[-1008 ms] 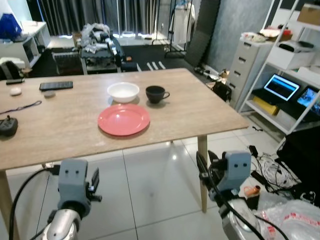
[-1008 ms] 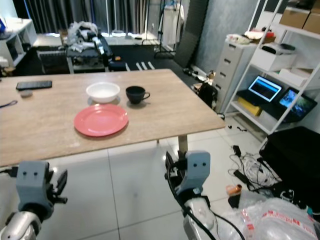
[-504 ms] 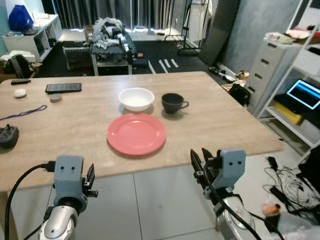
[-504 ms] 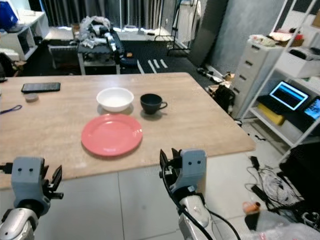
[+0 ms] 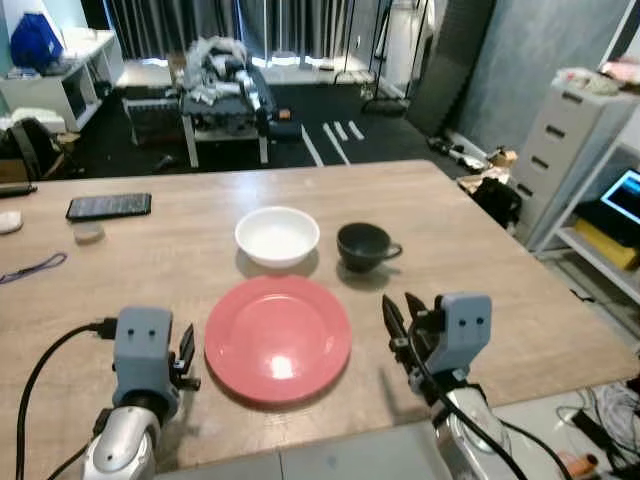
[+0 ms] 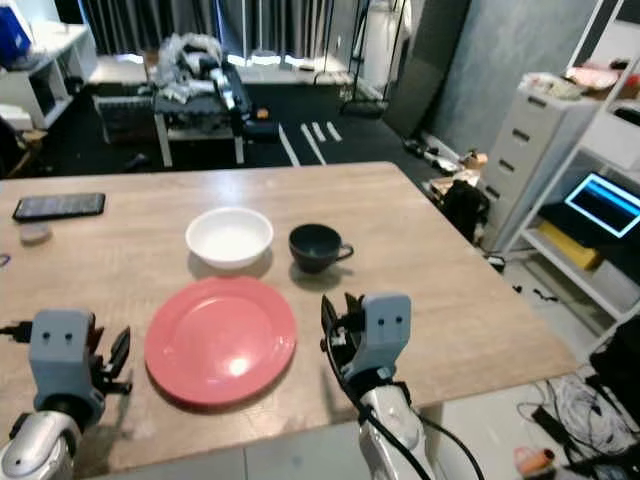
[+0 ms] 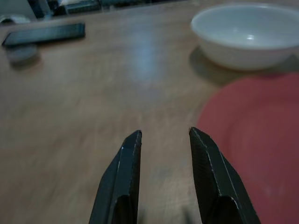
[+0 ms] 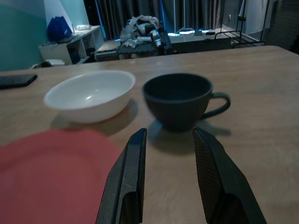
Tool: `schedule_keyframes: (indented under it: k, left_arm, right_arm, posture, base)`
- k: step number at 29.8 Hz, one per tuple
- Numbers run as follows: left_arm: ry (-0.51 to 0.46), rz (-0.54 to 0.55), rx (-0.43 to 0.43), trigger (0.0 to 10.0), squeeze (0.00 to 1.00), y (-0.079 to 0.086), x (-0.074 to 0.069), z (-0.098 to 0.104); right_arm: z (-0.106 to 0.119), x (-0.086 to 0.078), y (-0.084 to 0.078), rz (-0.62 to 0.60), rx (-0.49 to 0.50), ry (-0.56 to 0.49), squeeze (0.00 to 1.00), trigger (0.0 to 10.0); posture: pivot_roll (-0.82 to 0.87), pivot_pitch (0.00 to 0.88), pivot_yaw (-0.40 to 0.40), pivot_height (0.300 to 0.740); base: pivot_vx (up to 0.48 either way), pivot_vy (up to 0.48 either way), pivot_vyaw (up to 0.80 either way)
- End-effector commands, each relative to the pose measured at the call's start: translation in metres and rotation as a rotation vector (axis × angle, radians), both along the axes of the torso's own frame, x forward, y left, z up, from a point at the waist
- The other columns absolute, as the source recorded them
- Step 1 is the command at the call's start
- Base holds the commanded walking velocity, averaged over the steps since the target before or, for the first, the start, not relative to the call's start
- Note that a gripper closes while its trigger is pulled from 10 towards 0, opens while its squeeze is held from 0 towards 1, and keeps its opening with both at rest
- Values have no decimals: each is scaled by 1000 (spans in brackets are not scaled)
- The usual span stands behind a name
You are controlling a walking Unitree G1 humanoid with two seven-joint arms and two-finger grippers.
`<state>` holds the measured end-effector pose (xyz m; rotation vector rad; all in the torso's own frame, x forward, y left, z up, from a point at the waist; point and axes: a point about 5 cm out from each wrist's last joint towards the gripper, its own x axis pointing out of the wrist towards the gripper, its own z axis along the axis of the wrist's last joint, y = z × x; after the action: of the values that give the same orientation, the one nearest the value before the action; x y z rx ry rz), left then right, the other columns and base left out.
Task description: Setting the table
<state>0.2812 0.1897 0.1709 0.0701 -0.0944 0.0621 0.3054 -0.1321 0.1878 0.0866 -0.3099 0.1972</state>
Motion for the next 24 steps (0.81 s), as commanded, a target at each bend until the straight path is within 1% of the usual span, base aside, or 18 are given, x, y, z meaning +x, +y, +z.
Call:
schedule_keyframes:
  k: [1, 3, 5, 10, 19, 22, 24]
  left_arm:
    - [5, -7, 20, 10000, 0, -2, -2, -2]
    - [1, -10, 26, 10000, 0, -3, -2, -2]
    - [-5, -20, 41, 10000, 0, -4, -3, -1]
    - [-21, -34, 46, 10000, 0, -8, -4, 1]
    - [-22, -37, 47, 10000, 0, -8, -5, 0]
    - [-23, -30, 46, 10000, 0, -7, -5, 1]
    - [-27, -24, 44, 10000, 0, -6, -5, 2]
  right_arm:
    - [-4, 0, -4, -12, 3, 12, 0, 10000]
    - [-4, 0, -4, -13, 2, 12, 0, 10000]
    - [-4, 1, -5, -15, 0, 11, 0, 10000]
    - [-4, 1, -6, -14, -4, 9, 0, 10000]
    - [-3, 2, -4, 8, -27, 2, 0, 10000]
    - [-2, 4, 0, 37, -71, -4, 0, 10000]
    - [-4, 7, 2, 55, -146, 23, 0, 10000]
  posture:
    - [51, 136, 67, 740]
    - [51, 136, 67, 740]
    - [52, 136, 66, 740]
    - [52, 137, 65, 740]
    - [55, 131, 63, 740]
    - [58, 129, 60, 740]
    - [61, 129, 58, 740]
  base:
    - [386, 0, 0]
    - [296, 0, 0]
    - [0, 0, 0]
    - [0, 0, 0]
    - [0, 0, 0]
    - [0, 0, 0]
    - [0, 0, 0]
